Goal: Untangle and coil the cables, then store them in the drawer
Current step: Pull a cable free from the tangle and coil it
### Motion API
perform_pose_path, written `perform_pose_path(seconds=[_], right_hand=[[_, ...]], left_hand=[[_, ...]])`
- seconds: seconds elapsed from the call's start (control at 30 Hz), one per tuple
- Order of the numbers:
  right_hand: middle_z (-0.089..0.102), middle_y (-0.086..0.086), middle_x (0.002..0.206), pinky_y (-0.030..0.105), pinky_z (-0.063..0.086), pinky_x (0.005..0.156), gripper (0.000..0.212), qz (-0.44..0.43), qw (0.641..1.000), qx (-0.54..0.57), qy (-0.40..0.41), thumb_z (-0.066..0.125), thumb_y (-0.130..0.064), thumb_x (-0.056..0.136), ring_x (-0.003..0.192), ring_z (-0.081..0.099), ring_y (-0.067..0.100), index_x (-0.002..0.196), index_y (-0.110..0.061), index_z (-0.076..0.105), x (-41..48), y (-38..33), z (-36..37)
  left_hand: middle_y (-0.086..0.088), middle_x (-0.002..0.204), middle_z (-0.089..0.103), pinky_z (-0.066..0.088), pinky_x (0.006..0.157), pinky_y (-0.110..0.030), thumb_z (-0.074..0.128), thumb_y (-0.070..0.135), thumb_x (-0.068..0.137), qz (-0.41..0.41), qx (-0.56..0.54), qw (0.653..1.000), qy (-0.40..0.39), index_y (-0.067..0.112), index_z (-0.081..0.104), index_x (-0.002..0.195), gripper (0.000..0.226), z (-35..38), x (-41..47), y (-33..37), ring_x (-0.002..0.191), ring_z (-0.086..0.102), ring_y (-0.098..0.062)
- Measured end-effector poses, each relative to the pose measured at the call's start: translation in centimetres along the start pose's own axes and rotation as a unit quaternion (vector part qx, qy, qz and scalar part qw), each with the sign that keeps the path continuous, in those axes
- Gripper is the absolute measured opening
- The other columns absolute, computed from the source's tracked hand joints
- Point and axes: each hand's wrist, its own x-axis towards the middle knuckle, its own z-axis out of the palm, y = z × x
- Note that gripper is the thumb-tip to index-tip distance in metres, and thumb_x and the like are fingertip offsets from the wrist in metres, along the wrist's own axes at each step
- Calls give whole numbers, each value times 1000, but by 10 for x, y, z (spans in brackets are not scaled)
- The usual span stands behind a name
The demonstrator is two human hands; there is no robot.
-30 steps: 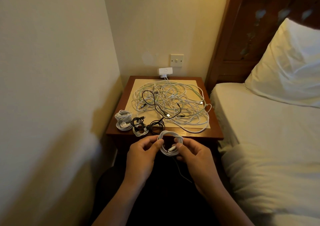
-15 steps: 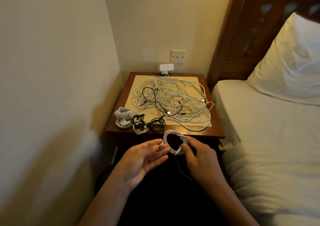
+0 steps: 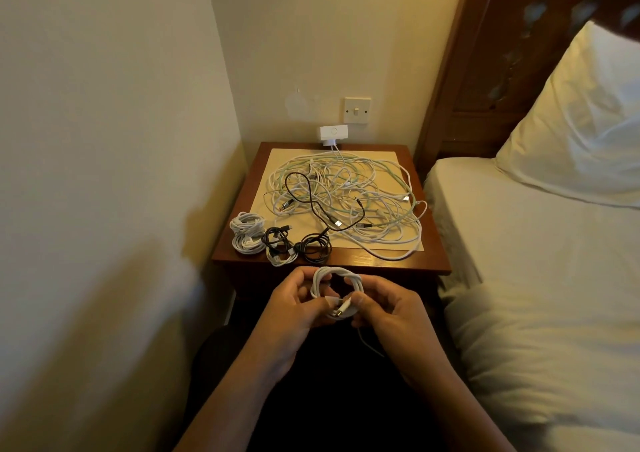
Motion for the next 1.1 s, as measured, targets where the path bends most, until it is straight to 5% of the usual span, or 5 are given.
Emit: perform_pose_path(seconds=[0.13, 0.33, 0.63, 0.93, 1.1], right_hand=[[79, -1, 97, 25, 59, 73, 19, 7, 1000, 15, 20, 70, -17, 96, 87, 76, 14, 114, -23, 68, 3, 3, -4], [78, -5, 101, 33, 62, 82, 16, -20, 1000, -14, 8, 73, -23, 94, 92, 75, 13, 109, -29, 74, 5, 3, -6], [77, -11, 102, 37, 62, 89, 19, -43, 996, -73, 8, 70, -28, 96, 95, 74, 8, 114, -33, 73, 3, -1, -8], [75, -18, 96, 31, 57, 86, 19, -28, 985, -168, -27, 61, -42, 100, 91, 69, -2, 113, -36, 74, 3, -3, -6], [69, -9, 91, 26, 49, 74, 14, -31, 970, -226, -81, 58, -36, 103, 84, 63, 5, 99, -32, 70, 5, -9, -5]], left_hand=[[-11, 105, 74, 60, 90, -40, 67, -3, 91, 13, 32, 999, -8, 21, 71, 114, 34, -3, 0, 5, 101, 73, -26], [-18, 116, 73, 59, 88, -38, 61, -7, 87, -27, -133, 990, -37, 8, 67, 123, 38, 3, 1, 10, 104, 74, -25], [-15, 111, 76, 59, 79, -30, 44, -13, 98, 2, -130, 991, 11, 9, 64, 122, 38, 13, 0, 8, 108, 73, -24], [-5, 107, 76, 60, 82, -30, 57, -9, 95, 87, 40, 994, 53, 18, 71, 110, 34, 12, -2, 4, 102, 74, -16], [7, 104, 72, 51, 73, -7, 58, -10, 94, 174, 203, 960, 80, 22, 71, 111, 39, 12, -7, 14, 97, 68, 6]])
